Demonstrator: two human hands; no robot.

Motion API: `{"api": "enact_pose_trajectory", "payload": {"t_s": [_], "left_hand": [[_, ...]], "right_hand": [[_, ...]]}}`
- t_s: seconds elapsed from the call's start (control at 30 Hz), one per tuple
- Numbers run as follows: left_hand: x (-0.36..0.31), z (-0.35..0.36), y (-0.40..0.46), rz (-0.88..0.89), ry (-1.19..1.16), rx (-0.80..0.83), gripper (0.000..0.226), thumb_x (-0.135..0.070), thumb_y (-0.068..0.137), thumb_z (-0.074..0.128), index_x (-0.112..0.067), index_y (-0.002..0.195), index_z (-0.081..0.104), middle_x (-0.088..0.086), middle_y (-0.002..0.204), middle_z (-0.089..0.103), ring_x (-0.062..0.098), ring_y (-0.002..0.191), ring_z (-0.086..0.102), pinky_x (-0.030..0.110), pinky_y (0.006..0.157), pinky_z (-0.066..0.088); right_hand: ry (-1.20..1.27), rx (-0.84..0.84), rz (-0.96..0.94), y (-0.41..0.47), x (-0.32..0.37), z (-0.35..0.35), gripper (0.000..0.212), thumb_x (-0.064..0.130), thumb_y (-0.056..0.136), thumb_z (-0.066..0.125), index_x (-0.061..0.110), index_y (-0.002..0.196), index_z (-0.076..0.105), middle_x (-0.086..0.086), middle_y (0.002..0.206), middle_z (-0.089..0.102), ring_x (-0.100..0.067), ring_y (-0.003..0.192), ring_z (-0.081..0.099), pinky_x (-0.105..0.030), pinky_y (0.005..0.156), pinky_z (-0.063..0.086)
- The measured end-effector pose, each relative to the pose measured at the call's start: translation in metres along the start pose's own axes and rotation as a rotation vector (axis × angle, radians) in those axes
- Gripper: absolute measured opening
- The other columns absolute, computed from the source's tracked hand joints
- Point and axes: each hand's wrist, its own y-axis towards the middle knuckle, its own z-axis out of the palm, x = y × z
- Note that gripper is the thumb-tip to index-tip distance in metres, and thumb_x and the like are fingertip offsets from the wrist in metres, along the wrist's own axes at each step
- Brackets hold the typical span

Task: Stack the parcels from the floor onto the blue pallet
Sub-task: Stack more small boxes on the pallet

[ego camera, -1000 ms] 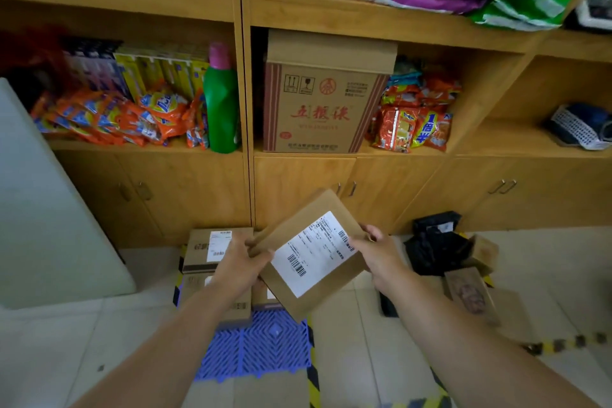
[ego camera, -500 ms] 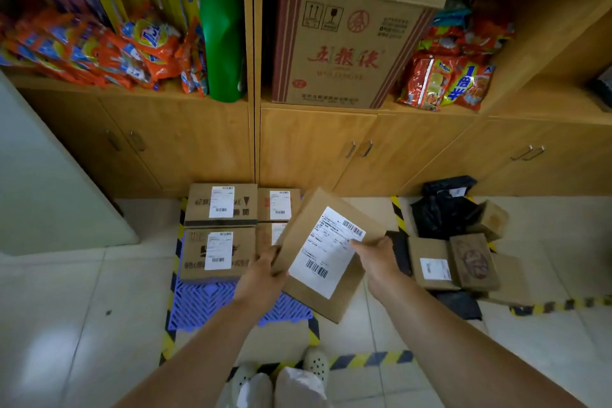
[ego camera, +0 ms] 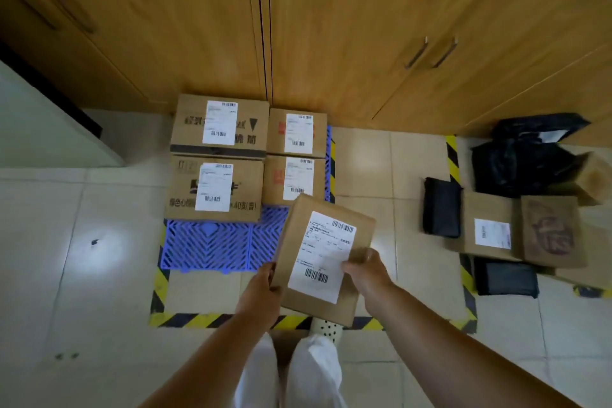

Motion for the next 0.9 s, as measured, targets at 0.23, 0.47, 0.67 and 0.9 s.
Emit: {"api": "enact_pose_trajectory", "payload": {"t_s": [0.23,0.47,0.67,0.9], "left_hand": [[0.057,0.048,0.106,-0.132,-0.095,-0.041,0.04,-0.014,0.097,0.042,-0.02,0.137,0.039,0.007,0.129,0.057,0.028,0.106,0.06,0.039,0.086,0.053],[0.12,0.103,0.208,-0.225,-0.189,-0.062,0.043,-0.011,0.096,0.04,-0.026,0.136,0.034,0.001,0.111,0.057,0.022,0.08,0.059,0.03,0.063,0.048],[0.141,0.142,0.246,-0.204,-0.21,-0.047,0.05,-0.012,0.094,0.048,-0.026,0.139,0.032,-0.003,0.098,0.057,0.005,0.069,0.053,0.019,0.055,0.039],[0.145,0.148,0.252,-0.217,-0.04,0.056,0.071,-0.035,0.091,0.056,-0.031,0.149,0.014,-0.001,0.146,0.038,0.017,0.115,0.054,0.027,0.082,0.046]], "right_hand": [[-0.143,0.107,-0.004,0.125,-0.047,0.051,0.05,0.005,0.083,0.061,0.014,0.128,0.043,-0.009,0.119,0.058,-0.026,0.104,0.057,-0.04,0.087,0.051],[-0.164,0.2,-0.019,0.234,-0.088,0.093,0.073,0.009,0.087,0.058,0.028,0.148,0.023,-0.006,0.135,0.052,-0.026,0.106,0.057,-0.041,0.088,0.052],[-0.205,0.199,-0.094,0.289,-0.107,0.107,0.074,0.008,0.089,0.054,0.032,0.15,0.02,0.005,0.146,0.039,-0.022,0.125,0.049,-0.035,0.1,0.046],[-0.286,0.138,-0.111,0.298,-0.123,0.1,0.068,0.011,0.085,0.054,0.037,0.144,0.032,0.003,0.129,0.058,-0.015,0.1,0.06,-0.021,0.066,0.049]]}}
